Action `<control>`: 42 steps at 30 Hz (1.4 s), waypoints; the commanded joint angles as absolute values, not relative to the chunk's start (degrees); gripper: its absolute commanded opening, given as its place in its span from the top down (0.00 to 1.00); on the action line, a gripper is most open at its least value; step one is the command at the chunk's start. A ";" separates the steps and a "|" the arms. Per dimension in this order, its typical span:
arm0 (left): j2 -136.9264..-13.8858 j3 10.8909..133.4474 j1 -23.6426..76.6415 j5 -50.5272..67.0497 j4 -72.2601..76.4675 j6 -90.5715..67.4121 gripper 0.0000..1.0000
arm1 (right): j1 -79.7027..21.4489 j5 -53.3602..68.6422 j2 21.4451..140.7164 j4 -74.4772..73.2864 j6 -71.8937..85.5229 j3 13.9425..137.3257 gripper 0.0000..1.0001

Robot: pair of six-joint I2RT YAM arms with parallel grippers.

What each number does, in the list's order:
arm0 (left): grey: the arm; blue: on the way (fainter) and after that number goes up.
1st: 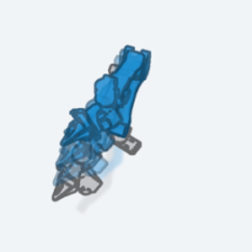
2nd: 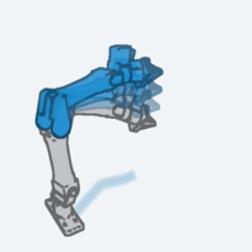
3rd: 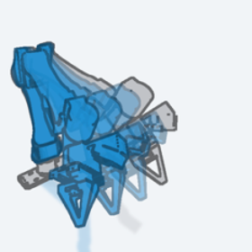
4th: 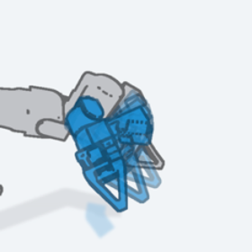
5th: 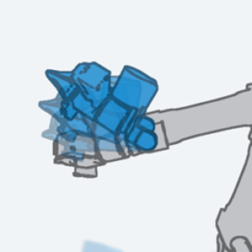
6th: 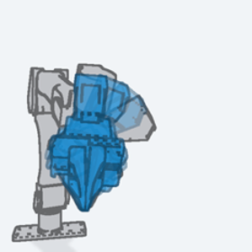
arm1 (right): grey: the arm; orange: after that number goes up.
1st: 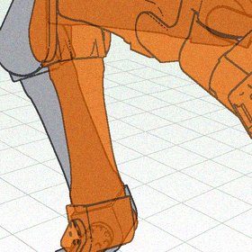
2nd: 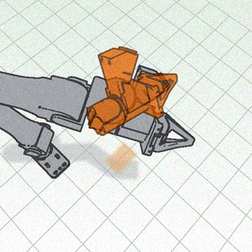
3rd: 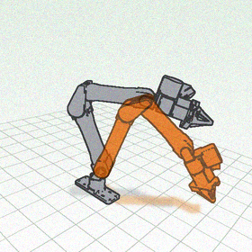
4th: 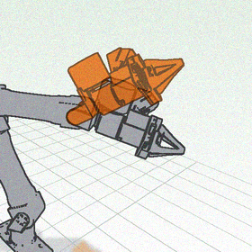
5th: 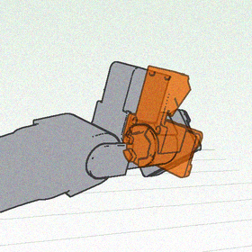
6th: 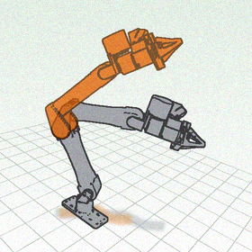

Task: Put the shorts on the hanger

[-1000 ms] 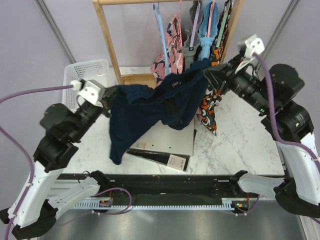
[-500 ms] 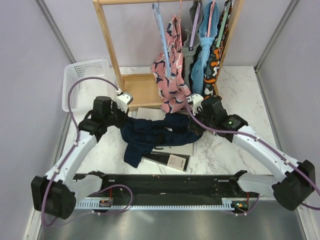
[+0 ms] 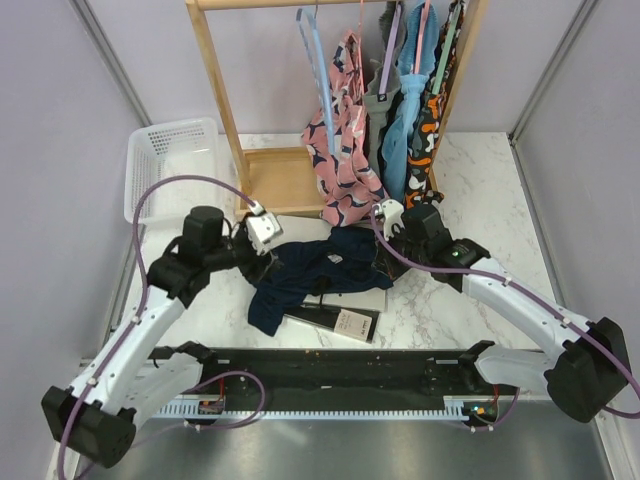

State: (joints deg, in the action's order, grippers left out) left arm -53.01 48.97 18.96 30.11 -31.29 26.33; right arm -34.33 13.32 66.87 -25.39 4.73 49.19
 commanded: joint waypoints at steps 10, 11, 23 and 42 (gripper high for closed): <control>-53.52 41.40 37.69 13.28 -28.66 45.79 0.27 | -34.37 13.19 65.22 -23.73 4.92 48.96 1.00; -54.13 41.05 38.40 12.58 -28.48 47.01 0.27 | -34.37 12.66 65.21 -23.82 4.83 48.96 1.00; -60.11 42.18 33.59 7.03 -21.80 42.11 0.56 | -34.28 9.05 63.55 -26.54 -1.31 49.92 1.00; -69.43 43.33 31.55 2.21 -13.19 36.38 0.46 | -34.36 11.25 62.84 -26.81 -1.76 50.18 1.00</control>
State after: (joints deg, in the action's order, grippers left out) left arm -66.96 44.53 30.59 8.32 -19.90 37.43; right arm -34.33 10.70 63.72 -27.42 -0.54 48.90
